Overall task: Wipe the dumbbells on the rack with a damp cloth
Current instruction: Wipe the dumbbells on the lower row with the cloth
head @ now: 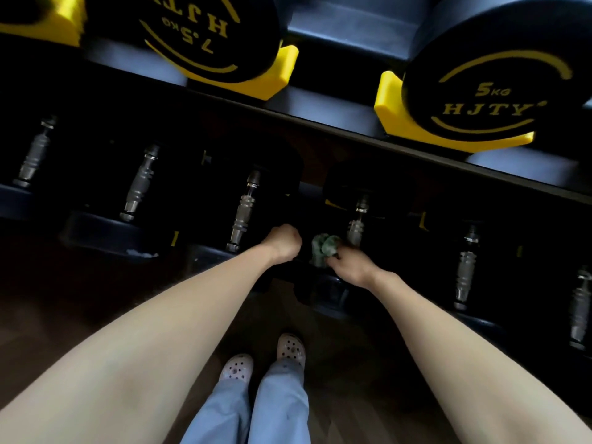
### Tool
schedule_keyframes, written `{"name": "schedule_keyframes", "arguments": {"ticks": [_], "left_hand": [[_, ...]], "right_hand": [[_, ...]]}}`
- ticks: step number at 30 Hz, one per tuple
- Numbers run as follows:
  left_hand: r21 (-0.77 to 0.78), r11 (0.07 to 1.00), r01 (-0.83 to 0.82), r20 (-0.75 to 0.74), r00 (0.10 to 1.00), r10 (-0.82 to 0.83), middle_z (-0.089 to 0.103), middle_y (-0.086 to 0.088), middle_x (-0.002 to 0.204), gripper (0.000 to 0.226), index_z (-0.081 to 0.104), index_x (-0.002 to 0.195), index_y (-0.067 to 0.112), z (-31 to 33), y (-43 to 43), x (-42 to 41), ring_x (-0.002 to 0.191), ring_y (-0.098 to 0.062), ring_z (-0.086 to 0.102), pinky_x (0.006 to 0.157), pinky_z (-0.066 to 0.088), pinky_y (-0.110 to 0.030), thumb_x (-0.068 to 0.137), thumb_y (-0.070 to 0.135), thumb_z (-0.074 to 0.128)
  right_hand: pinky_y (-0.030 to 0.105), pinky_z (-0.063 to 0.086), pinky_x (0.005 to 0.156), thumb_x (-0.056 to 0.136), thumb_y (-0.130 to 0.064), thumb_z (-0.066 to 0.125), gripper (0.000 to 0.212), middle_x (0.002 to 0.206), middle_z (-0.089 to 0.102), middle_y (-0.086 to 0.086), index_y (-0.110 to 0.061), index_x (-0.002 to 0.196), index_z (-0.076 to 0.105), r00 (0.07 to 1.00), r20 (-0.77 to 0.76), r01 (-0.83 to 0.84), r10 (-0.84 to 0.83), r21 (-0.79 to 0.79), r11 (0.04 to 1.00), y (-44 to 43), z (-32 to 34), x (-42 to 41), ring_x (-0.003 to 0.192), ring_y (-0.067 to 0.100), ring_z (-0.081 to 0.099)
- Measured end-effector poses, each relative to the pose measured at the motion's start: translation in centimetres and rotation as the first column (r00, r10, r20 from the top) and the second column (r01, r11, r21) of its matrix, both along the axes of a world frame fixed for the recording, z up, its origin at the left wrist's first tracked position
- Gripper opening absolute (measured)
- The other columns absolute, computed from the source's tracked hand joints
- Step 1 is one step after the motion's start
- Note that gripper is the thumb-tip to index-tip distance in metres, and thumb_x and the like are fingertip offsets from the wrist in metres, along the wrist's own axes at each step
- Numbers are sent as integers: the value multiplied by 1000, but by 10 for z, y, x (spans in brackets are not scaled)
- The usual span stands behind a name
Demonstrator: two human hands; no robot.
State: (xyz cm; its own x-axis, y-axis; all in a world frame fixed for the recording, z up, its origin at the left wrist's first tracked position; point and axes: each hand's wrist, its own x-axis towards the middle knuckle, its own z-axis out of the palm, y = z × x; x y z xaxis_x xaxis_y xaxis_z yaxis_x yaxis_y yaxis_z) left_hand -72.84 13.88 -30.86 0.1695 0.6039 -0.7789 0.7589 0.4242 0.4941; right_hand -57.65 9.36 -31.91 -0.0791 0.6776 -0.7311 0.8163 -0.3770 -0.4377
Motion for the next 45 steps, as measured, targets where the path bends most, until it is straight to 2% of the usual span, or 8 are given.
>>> {"name": "schedule_keyframes", "arguments": {"ticks": [9, 13, 18, 22, 26, 32, 38, 45], "left_hand": [[23, 1000, 21, -35, 999, -20, 63, -25, 109, 22, 57, 97, 2, 36, 2, 2, 86, -30, 58, 71, 44, -33, 93, 2, 35], [46, 998, 47, -44, 998, -45, 64, -22, 110, 32, 59, 111, -3, 52, 2, 11, 88, -28, 59, 78, 49, -35, 93, 3, 33], [60, 995, 83, -43, 996, -80, 62, -22, 114, 30, 60, 111, -1, 52, -1, 22, 104, -35, 60, 89, 50, -39, 93, 3, 36], [-6, 981, 196, -13, 981, -196, 51, -16, 134, 42, 58, 122, 8, 44, -18, 23, 125, -31, 47, 105, 41, -37, 90, -5, 33], [-38, 967, 254, -12, 967, -254, 48, -15, 139, 49, 58, 125, 9, 43, -34, 25, 132, -28, 40, 112, 31, -34, 89, -8, 30], [-8, 962, 273, -2, 962, -273, 49, -13, 138, 50, 57, 125, 10, 52, -43, 15, 132, -26, 41, 113, 31, -37, 87, -9, 29], [148, 972, 182, -39, 983, -178, 54, -15, 129, 43, 59, 118, 8, 77, -21, -32, 123, -28, 48, 103, 38, -30, 87, -6, 32], [256, 954, 156, -132, 983, -125, 59, -18, 123, 40, 62, 112, 2, 79, 9, -142, 118, -30, 53, 100, 42, -32, 87, -6, 32]], "right_hand": [[28, 39, 67, 89, -13, 51, 8, 87, 60, 11, -8, 90, 57, 767, -141, 607, -626, -157, 779, -25, 42, 55, 81, 18, 55], [32, 35, 63, 91, -20, 49, 17, 84, 59, 18, -6, 87, 58, 692, -57, 721, -720, -5, 693, -31, 47, 78, 75, 27, 55], [35, 43, 79, 97, -17, 39, 39, 122, 55, 18, -3, 133, 45, 500, -94, 865, -861, 20, 501, -33, 34, 83, 110, 34, 54], [27, 39, 56, 96, -13, 40, 34, 88, 60, 13, 3, 124, 52, 415, -119, 895, -902, -123, 428, -54, 25, 58, 75, 25, 55], [29, 42, 65, 90, -17, 49, 34, 106, 62, 11, -6, 122, 55, 291, -203, 943, -935, -104, 316, -68, 26, 46, 92, 23, 56], [28, 44, 64, 85, -13, 51, 21, 95, 64, 7, -7, 102, 61, 182, -314, 958, -932, -155, 239, -77, 49, 29, 84, 20, 59], [32, 41, 67, 80, -5, 52, 11, 78, 58, 5, -13, 73, 56, 213, -396, 970, -893, -24, 242, -89, 66, -20, 79, 22, 54], [29, 45, 74, 88, -9, 50, 33, 110, 60, 9, -9, 122, 52, 329, -348, 934, -878, -15, 356, -87, 45, -130, 102, 23, 56]]}}
